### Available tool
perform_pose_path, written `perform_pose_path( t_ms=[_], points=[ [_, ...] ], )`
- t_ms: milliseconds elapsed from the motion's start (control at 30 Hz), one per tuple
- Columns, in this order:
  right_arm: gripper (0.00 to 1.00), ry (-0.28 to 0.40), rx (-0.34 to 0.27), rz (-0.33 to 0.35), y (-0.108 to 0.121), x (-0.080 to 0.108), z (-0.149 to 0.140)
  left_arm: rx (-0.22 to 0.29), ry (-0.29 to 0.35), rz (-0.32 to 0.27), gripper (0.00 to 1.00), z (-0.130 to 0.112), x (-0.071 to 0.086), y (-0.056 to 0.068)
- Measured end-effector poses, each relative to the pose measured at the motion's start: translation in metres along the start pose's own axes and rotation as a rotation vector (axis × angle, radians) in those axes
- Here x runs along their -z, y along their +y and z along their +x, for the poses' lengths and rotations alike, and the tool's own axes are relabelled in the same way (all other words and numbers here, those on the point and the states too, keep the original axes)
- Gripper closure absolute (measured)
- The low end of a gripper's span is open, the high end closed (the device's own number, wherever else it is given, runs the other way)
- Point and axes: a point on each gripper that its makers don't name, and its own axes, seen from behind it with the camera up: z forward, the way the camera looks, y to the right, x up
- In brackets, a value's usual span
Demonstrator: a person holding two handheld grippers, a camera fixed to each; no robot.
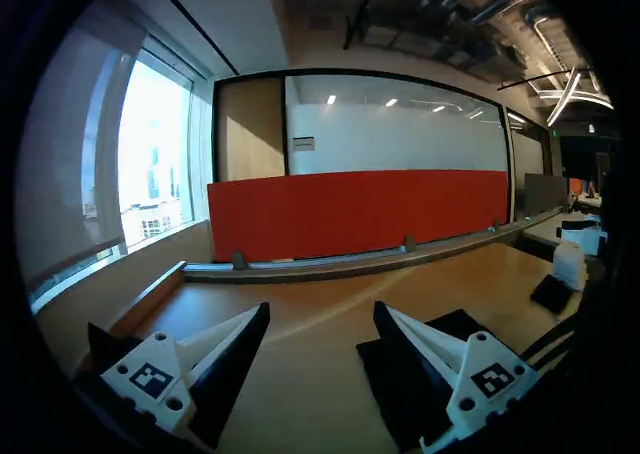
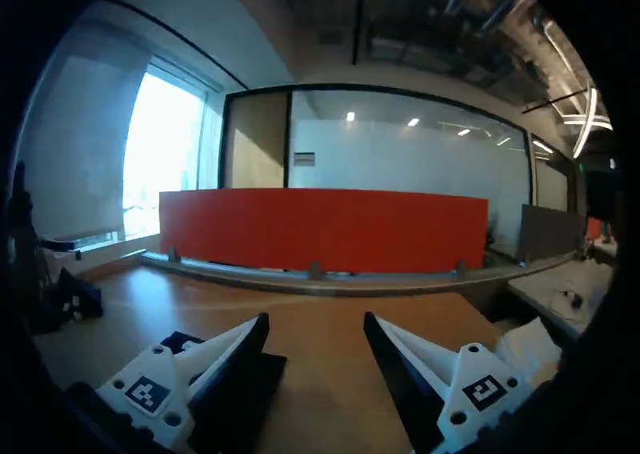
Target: Fold towel
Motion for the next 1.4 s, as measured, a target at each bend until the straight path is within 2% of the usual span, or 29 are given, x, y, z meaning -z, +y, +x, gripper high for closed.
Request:
perform_pose_path(
  t_ms=[367,667,967,1167,1400],
  points=[
    [0.08,-0.102,0.078,0.153,-0.032,0.015,-0.008,-0.041,-0.106,-0.115,0.04,-0.002,0.006,0.029],
    [0.08,-0.231,0.151,0.277,-0.057,0.025,-0.027,-0.096,-0.207,-0.238,0.04,-0.018,0.011,0.054],
    [0.08,-0.357,0.204,0.39,-0.076,0.034,-0.065,-0.157,-0.309,-0.329,0.04,-0.051,0.017,0.073],
    [0.08,-0.415,0.234,0.434,-0.083,0.035,-0.089,-0.176,-0.374,-0.378,0.04,-0.078,0.022,0.084],
    [0.08,-0.475,0.265,0.466,-0.089,0.037,-0.122,-0.205,-0.449,-0.411,0.04,-0.117,0.027,0.09]
  ],
)
